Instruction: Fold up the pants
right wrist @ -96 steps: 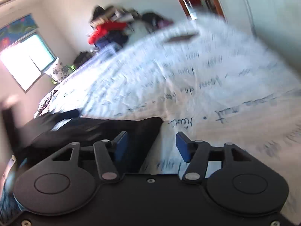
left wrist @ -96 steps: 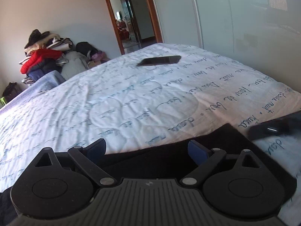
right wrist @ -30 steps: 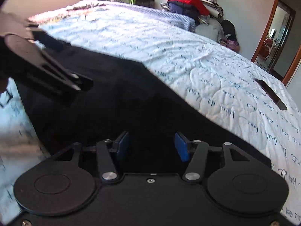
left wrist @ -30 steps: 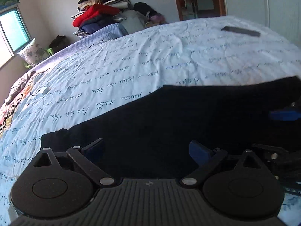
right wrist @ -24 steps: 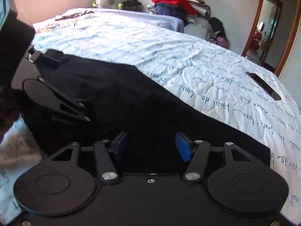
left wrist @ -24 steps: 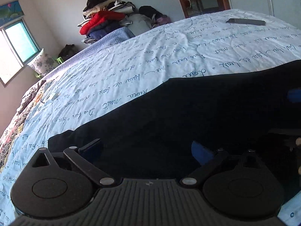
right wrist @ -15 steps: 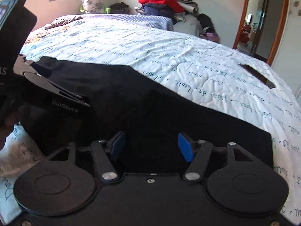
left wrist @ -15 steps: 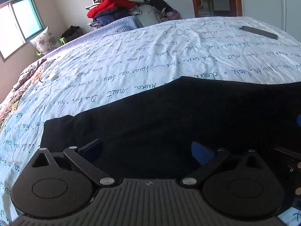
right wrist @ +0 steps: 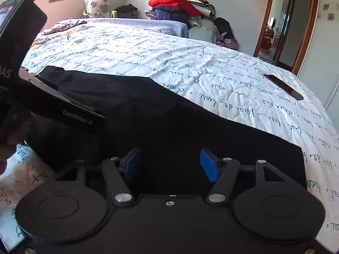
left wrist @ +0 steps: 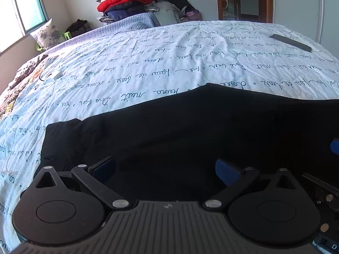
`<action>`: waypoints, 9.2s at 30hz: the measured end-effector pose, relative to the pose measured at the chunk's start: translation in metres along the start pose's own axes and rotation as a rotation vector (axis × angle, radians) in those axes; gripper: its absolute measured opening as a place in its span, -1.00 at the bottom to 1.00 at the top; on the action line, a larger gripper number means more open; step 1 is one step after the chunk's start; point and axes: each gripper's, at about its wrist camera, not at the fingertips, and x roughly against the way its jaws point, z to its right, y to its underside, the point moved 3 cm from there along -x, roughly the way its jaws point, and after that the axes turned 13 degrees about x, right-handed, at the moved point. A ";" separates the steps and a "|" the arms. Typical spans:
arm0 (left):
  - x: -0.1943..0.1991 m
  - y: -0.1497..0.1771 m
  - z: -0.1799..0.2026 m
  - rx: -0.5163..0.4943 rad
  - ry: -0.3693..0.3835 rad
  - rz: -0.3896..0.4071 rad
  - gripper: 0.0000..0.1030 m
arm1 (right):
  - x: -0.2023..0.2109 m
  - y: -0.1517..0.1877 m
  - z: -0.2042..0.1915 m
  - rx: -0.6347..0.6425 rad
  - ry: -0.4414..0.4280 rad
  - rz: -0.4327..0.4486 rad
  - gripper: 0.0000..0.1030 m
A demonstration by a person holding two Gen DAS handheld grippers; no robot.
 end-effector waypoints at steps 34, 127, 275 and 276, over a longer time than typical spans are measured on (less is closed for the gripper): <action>-0.052 -0.030 0.113 -0.090 0.218 -0.027 0.98 | -0.046 0.036 0.111 -0.205 0.213 -0.086 1.00; 0.019 0.024 -0.141 0.195 -0.127 0.045 1.00 | 0.005 -0.032 -0.038 0.065 0.042 0.089 1.00; 0.000 -0.048 0.098 0.100 0.000 0.123 0.64 | 0.001 0.084 0.200 -0.692 -0.121 0.248 -0.09; -0.003 -0.050 0.089 0.103 -0.044 0.138 0.68 | -0.007 0.083 0.202 -0.700 -0.136 0.233 -0.10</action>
